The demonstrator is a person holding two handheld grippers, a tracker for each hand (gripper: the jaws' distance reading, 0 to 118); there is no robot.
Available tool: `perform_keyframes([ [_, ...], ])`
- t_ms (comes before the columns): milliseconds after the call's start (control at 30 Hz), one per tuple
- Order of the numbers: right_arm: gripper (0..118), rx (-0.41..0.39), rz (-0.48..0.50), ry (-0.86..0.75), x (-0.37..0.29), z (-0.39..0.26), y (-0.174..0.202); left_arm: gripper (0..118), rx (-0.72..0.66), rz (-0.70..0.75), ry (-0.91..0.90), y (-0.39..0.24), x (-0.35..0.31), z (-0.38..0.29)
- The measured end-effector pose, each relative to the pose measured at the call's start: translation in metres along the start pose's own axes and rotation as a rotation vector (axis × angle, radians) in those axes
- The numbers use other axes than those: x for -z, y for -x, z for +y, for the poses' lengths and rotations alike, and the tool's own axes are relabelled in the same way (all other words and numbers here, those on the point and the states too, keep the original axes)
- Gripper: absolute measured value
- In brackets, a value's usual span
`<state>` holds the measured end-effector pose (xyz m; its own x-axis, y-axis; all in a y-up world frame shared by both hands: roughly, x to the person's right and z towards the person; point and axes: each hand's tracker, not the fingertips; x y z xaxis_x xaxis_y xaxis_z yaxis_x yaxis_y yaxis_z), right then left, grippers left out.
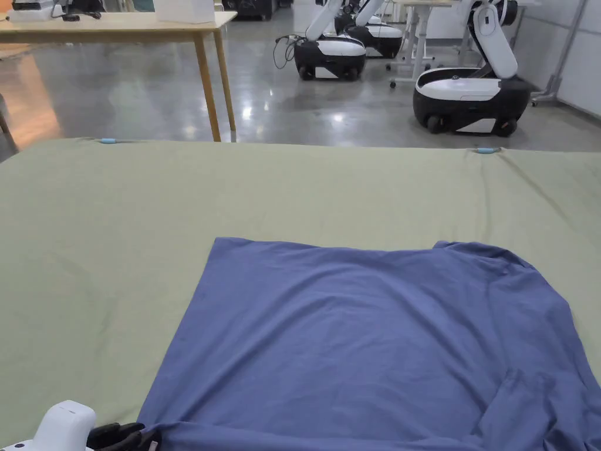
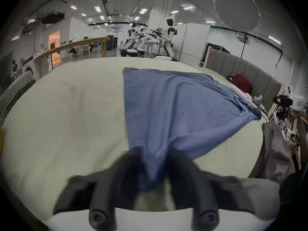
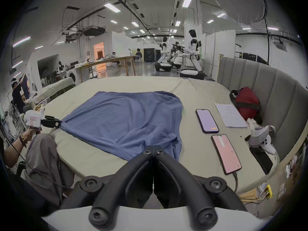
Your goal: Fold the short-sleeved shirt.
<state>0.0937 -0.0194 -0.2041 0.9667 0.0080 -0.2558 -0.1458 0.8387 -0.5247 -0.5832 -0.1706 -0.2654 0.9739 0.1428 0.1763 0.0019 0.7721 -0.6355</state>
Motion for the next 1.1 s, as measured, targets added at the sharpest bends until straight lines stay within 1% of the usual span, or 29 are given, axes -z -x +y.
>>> perform_keyframes([
  [67, 0, 0.0, -0.002, 0.017, 0.005, 0.0, -0.002, 8, 0.0, -0.006, 0.024, -0.001, 0.003, -0.006],
  [100, 0, -0.009, -0.004, 0.027, 0.009, 0.0, -0.002, 5, 0.006, -0.002, 0.004, -0.006, 0.003, -0.004],
  [233, 0, -0.072, -0.003, 0.073, 0.033, -0.001, -0.006, 4, -0.013, -0.004, 0.001, -0.012, -0.001, 0.0],
  [267, 4, -0.085, 0.013, 0.081, 0.041, -0.003, -0.008, 4, -0.018, -0.009, 0.001, -0.013, -0.001, -0.001],
  [300, 24, -0.094, 0.021, 0.08, 0.051, -0.008, -0.014, 4, -0.021, -0.01, 0.002, -0.013, -0.001, -0.001],
  [333, 60, -0.095, 0.031, 0.081, 0.059, -0.01, -0.016, 4, -0.022, -0.011, 0.003, -0.013, -0.001, -0.002],
  [367, 100, -0.094, 0.044, 0.112, 0.07, -0.011, -0.018, 4, -0.022, -0.012, 0.002, -0.014, 0.0, 0.0],
  [400, 106, -0.079, 0.039, 0.166, 0.083, -0.014, -0.022, 4, -0.021, -0.011, 0.002, -0.016, -0.001, 0.0],
  [467, 104, -0.084, 0.036, 0.197, 0.1, -0.02, -0.03, 4, -0.004, 0.004, 0.006, -0.017, -0.004, 0.001],
  [533, 102, -0.11, -0.002, 0.25, 0.113, -0.027, -0.032, 4, -0.001, 0.006, 0.01, -0.02, -0.004, 0.004],
  [567, 92, -0.122, -0.005, 0.274, 0.118, -0.03, -0.032, 4, 0.001, 0.007, 0.013, -0.021, -0.004, 0.005],
  [600, 79, -0.124, -0.011, 0.293, 0.122, -0.034, -0.032, 4, -0.004, 0.002, 0.018, -0.023, -0.004, 0.005],
  [633, 79, -0.128, -0.012, 0.308, 0.124, -0.036, -0.033, 4, -0.002, 0.005, 0.022, -0.023, -0.004, 0.007],
  [667, 73, -0.129, 0.015, 0.315, 0.124, -0.04, -0.033, 4, 0.002, 0.007, 0.025, -0.024, -0.004, 0.008],
  [733, 52, -0.102, 0.072, 0.32, 0.124, -0.046, -0.034, 4, 0.007, 0.007, 0.031, -0.027, -0.004, 0.009],
  [800, 14, -0.103, 0.069, 0.298, 0.124, -0.049, -0.031, 4, 0.011, 0.007, 0.033, -0.026, -0.005, 0.011],
  [833, 9, -0.115, 0.058, 0.29, 0.122, -0.048, -0.027, 4, 0.011, 0.006, 0.035, -0.026, -0.005, 0.012],
  [900, 8, -0.127, 0.058, 0.284, 0.119, -0.047, -0.028, 4, 0.002, -0.003, 0.033, -0.025, -0.005, 0.012],
  [967, 8, -0.099, 0.052, 0.244, 0.11, -0.042, -0.03, 4, 0.006, -0.006, 0.023, -0.026, -0.01, 0.016],
  [1033, 8, -0.079, 0.039, 0.174, 0.095, -0.032, -0.033, 4, -0.002, -0.012, -0.024, -0.026, -0.019, 0.024],
  [1100, 8, -0.049, 0.054, 0.1, 0.079, -0.014, -0.035, 4, -0.023, -0.045, -0.074, -0.027, -0.028, 0.039],
])
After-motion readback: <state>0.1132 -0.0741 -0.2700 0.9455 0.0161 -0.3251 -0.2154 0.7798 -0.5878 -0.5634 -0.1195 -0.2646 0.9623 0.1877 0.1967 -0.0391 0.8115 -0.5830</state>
